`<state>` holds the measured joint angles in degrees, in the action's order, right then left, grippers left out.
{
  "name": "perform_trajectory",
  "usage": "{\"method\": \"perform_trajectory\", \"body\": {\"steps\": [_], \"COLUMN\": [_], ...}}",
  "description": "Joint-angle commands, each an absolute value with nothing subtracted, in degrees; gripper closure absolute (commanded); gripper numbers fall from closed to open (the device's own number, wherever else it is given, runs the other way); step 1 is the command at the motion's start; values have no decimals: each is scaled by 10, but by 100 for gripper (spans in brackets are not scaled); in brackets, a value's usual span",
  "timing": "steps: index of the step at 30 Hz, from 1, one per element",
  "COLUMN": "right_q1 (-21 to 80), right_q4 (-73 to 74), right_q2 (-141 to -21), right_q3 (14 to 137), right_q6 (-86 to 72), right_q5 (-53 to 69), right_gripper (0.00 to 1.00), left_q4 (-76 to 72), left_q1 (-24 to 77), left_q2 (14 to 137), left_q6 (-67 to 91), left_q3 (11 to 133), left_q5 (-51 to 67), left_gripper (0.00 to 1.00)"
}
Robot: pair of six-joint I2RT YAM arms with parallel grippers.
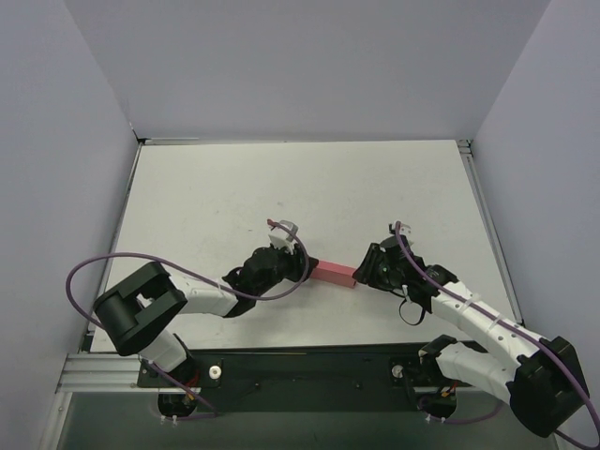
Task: Fold the paper box
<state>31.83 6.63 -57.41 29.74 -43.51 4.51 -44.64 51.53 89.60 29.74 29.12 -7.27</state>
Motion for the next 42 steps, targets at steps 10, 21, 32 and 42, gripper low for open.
{"method": "perform_trajectory", "body": {"steps": [10, 21, 32, 42], "right_q1": [330, 319, 121, 56], "right_q4": [144, 147, 71, 69], "right_q2": [-548, -567, -544, -483], "right_q3": [309, 344, 346, 329], "right_q6": [-405, -358, -272, -243], "right_q5": [41, 47, 127, 113], "right_gripper": [65, 33, 27, 27], "left_q4": [-416, -281, -79, 105], "left_q1": [538, 505, 283, 264], "left_q2": [860, 750, 559, 432], "left_q6": [272, 291, 326, 318], "left_q3": [203, 232, 254, 313], "left_q5": [14, -26, -21, -136], "left_gripper": [39, 18, 9, 3]}}
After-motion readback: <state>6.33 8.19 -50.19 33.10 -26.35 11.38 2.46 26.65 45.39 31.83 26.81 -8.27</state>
